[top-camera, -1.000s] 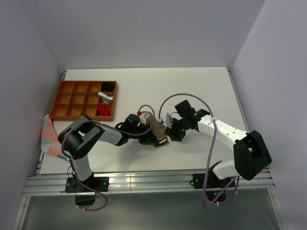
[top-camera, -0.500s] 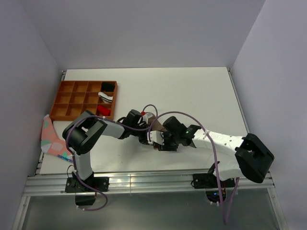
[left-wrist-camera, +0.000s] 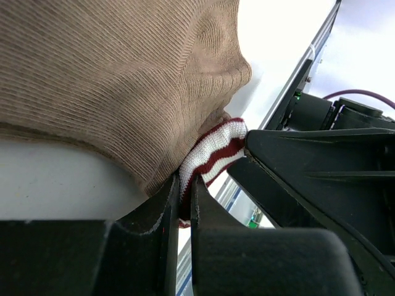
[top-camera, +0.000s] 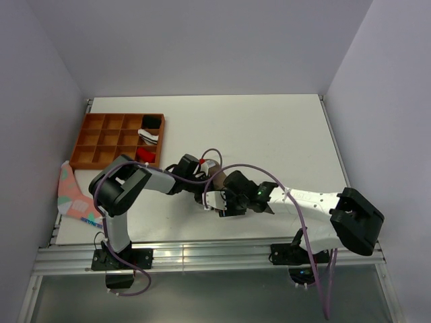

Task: Roll the socks
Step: Roll the sock at the center of the board.

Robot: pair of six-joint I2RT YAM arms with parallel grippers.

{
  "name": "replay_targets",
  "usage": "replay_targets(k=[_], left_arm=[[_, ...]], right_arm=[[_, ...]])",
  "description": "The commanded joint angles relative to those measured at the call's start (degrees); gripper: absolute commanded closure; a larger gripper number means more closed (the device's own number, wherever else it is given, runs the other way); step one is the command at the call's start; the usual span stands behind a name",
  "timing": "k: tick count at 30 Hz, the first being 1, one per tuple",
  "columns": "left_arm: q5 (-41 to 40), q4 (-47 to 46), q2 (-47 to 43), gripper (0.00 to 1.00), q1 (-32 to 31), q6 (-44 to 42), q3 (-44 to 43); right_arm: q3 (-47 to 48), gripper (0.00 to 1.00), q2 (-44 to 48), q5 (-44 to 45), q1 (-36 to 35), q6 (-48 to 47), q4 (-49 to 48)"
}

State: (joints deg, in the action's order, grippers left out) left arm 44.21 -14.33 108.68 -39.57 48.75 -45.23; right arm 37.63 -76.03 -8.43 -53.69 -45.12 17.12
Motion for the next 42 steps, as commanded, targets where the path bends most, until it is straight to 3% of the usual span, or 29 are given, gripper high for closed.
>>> replay_targets(k=[1,6,15,19,34,42], left_arm=[[-5.4,10.2,4.1,1.0,-0.5,-4.9,2.1],[-5.4,10.1,4.3,1.0,-0.5,-4.8,1.9],[-5.4,9.8,5.0,1.0,-0.5,-4.7,2.1],[-5.4,9.9,5.0,1.0,-0.5,-4.9,2.0],[-5.4,10.7,5.7,1.0,-0.5,-5.2,1.4],[-5.2,11.0,5.7,1.0,-0.5,-5.2,1.0]], right_arm=[[0.1,0.47,2.3,1.1,-1.0,-0.8,-1.7],[0.5,0.48,1.5,2.3,-1.8,-0.9,-1.5],[5.1,0.46,7.9,3.1,-2.6,0.5,3.2],[6.1,0.47,5.1,1.0,-2.6,0.8,6.2],[0.9,0.5,-4.7,0.8,-3.2,0.0,0.2],[-1.3,0.51,-4.8,2.4,-3.1,0.7,-3.7]])
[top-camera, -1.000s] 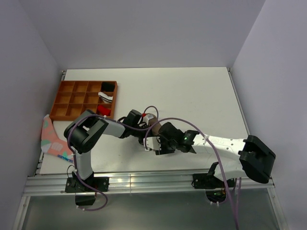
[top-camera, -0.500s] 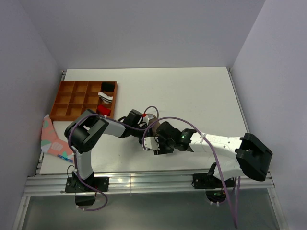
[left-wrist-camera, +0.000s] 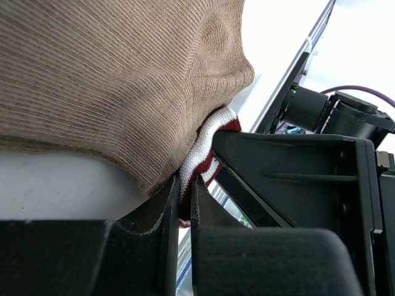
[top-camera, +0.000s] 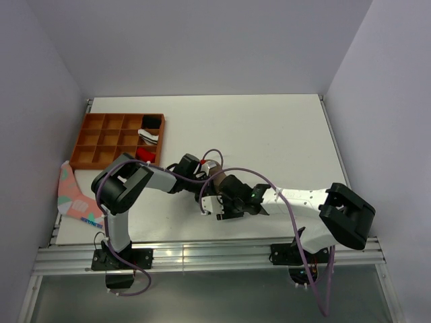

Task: Roll the socks
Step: Roll the sock at the center of the board.

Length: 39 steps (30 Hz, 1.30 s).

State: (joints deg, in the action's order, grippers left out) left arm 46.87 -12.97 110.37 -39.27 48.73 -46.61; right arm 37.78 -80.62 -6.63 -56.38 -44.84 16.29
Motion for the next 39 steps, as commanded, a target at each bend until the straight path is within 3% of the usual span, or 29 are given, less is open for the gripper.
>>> replay_targets(k=[1,10,12,14,18,26,39], left_arm=[[-7.8,9.5,4.0,1.0,-0.8,-5.2,2.4],[-7.3,10.2,4.5,1.0,-0.8,-5.3,1.8],[-7.5,9.6,4.5,0.99,-0.7,-5.0,1.8],[-7.9,8.1,4.0,0.96,-0.7,-3.7,2.5],[-8.8,3.4,2.7,0.87,-0.7,-0.2,5.2],[-13.4,-4.6,-2.5,0.79,-0.7,8.4,9.3],[-26.6,-8.1,-15.4,0.78,-0.7,10.0,14.2]], right_arm=[[-1.9,0.52,0.0,0.7,-0.4,0.4,-3.3],[-2.6,0.52,-1.4,0.9,0.0,0.6,-5.2],[-2.3,0.57,-1.9,0.1,0.4,1.1,-4.6],[-1.2,0.71,-2.1,-1.2,1.0,1.7,-3.4],[2.3,0.78,-1.8,-8.0,6.1,2.3,1.3],[7.1,0.77,-3.3,-19.6,14.6,0.9,11.2],[18.2,0.78,-15.2,-32.5,22.6,-3.8,26.5]])
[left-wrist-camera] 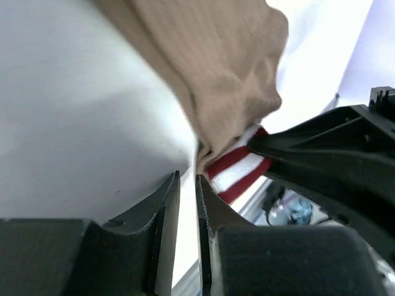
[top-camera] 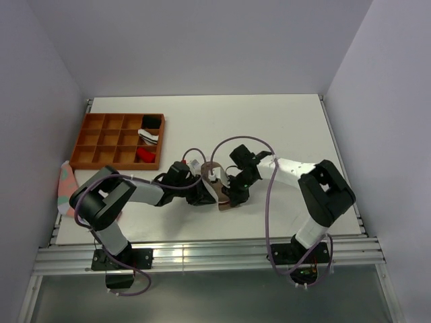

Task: Roll the socks
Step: Roll the sock at the center of the board.

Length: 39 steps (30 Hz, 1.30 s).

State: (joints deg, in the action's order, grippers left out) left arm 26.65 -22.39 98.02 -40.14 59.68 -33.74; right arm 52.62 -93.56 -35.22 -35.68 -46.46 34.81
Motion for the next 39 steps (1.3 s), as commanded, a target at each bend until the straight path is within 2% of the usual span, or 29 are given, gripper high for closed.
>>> replay_targets(k=[1,9,16,21,26,31,39], left_arm=[[-7.0,1.3,-3.7,0.78,0.1,-1.3,1.7],[-17.2,2.4,-12.1,0.74,-3.5,-11.1,2.0],[-22.8,-2.7,-13.6,0.69,-8.5,-20.3,2.4],[-20.2,-8.7,-14.3,0.61,-10.0,-24.5,4.0],[-13.7,-9.8,-12.7,0.58,-10.0,-27.9,1.6],[-7.2,-12.5,-8.1,0.58,-10.0,-28.6,-0.8],[-3.3,-15.4,-2.5,0.58,-10.3,-28.5,-2.5]], right_arm=[[4.1,0.78,-3.1,-4.5,3.1,-2.9,10.2],[15.2,0.78,-15.2,-12.2,7.7,-7.5,26.7],[20.8,0.78,-23.2,-13.3,9.1,-6.3,31.3],[20.9,0.78,-24.3,-11.6,9.3,-3.6,30.1],[21.2,0.78,-25.1,-11.1,9.5,-2.6,29.9],[22.3,0.78,-26.1,-11.8,9.7,-2.7,30.8],[22.8,0.78,-26.4,-10.9,10.1,-1.9,30.6]])
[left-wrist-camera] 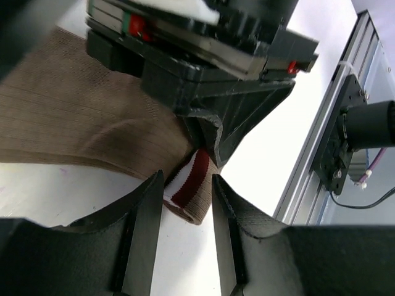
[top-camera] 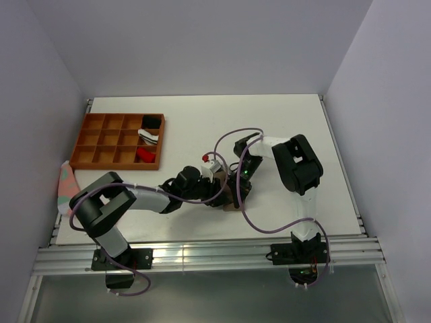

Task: Roll the socks
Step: Roll the sock at the center of the board.

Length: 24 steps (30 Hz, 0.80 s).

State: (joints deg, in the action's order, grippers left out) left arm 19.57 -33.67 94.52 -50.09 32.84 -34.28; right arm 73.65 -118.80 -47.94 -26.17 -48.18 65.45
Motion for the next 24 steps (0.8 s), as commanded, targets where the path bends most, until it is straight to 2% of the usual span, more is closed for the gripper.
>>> replay_targets(k=[1,9,15,18,21,22,24], left_arm=[[4.1,-4.5,1.8,0.58,-0.5,-1.6,-2.2],[4.8,-5.5,5.2,0.58,-1.7,-0.8,-2.7],[3.4,-5.9,7.1,0.64,-2.1,0.6,-2.8],[3.2,-4.8,7.9,0.7,-2.3,1.3,-3.3],[3.6,-3.5,8.8,0.81,-2.4,2.4,-3.9],[3.8,-3.2,9.1,0.88,-2.5,3.1,-4.0],[4.7,-2.6,9.9,0.95,-2.5,3.8,-4.1]], right_arm=[[1.9,0.78,-1.1,1.9,0.6,-0.1,-0.1],[2.4,0.78,-1.5,1.8,0.7,0.4,-0.1],[1.9,0.78,-1.0,2.9,0.8,0.9,-1.0],[1.2,0.78,-0.5,3.9,0.9,1.8,-2.3],[0.1,0.76,0.4,4.8,0.9,2.7,-4.0],[-0.6,0.74,0.8,5.0,0.9,3.1,-4.6],[-1.3,0.68,2.2,5.7,0.9,4.4,-6.4]])
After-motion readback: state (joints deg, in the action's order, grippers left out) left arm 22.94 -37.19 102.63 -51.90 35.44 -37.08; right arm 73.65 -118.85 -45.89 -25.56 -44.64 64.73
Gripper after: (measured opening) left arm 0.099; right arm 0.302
